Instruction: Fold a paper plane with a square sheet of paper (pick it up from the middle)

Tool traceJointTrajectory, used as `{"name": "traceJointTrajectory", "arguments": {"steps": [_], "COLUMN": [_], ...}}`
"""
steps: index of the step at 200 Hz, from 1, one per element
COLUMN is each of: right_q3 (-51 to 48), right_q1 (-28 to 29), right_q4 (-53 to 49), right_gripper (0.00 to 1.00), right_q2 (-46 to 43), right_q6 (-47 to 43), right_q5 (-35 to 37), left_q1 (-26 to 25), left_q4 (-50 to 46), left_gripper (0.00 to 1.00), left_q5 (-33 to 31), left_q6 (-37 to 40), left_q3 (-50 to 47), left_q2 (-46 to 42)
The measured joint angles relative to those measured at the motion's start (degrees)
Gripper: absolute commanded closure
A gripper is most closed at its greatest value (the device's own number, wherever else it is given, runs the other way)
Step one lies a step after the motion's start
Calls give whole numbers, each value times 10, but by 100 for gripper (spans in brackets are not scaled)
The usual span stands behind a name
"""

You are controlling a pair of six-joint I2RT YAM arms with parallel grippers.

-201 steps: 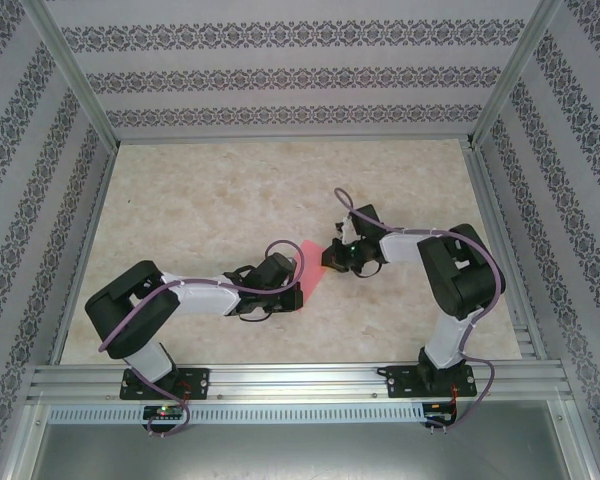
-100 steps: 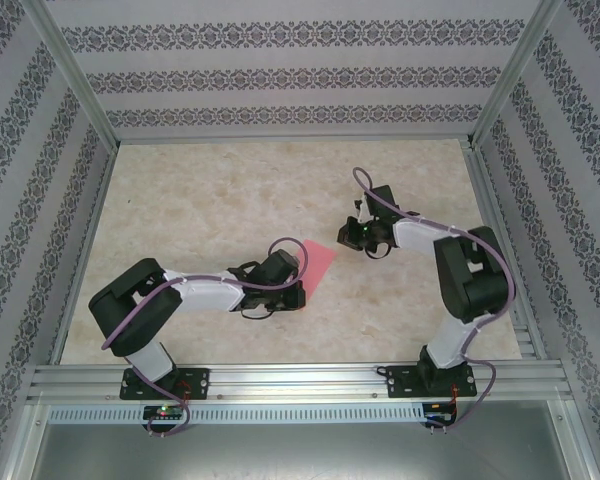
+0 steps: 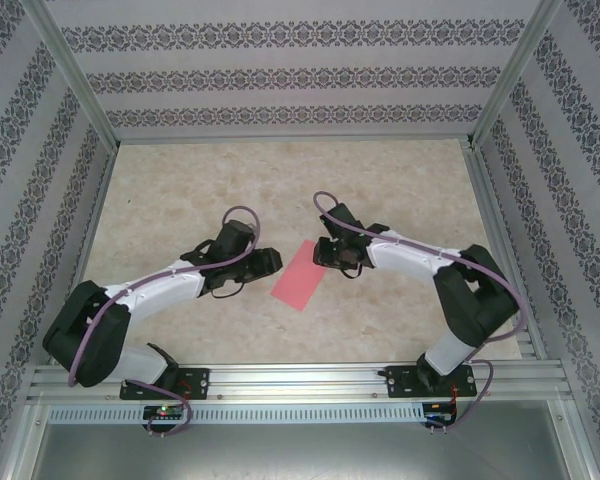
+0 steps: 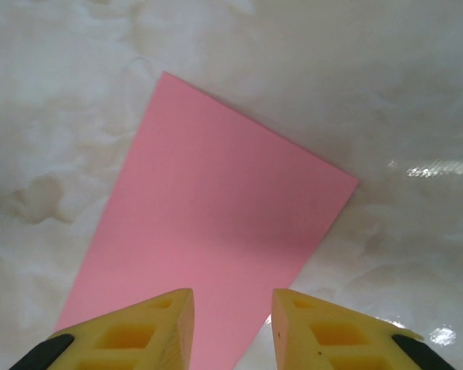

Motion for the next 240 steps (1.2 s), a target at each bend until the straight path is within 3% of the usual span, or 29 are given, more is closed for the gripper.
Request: {"name": "traceJointTrajectory", "arguments": {"steps": [69,142,183,240], "right_q3": [85,167,170,151], "right_q1": [5,4,3,3], "right_q4": [-23,-4,5,-5], "right_gripper": [64,64,64,63], "right_q2": [104,180,180,126], "right_q6": [10,-31,-42,-32], "right_q5": [26,-29,-49,-22], "left_q1": [31,33,24,-8], "left_q4": [-38,-39,-34,-26], "left_gripper": [25,18,15,6], "left_q5": [43,109,134,136], "left_q6": [25,46,44,29], "left_q3": [-14,-14,-14,-7], "left_q2": [-2,42,57,57]}}
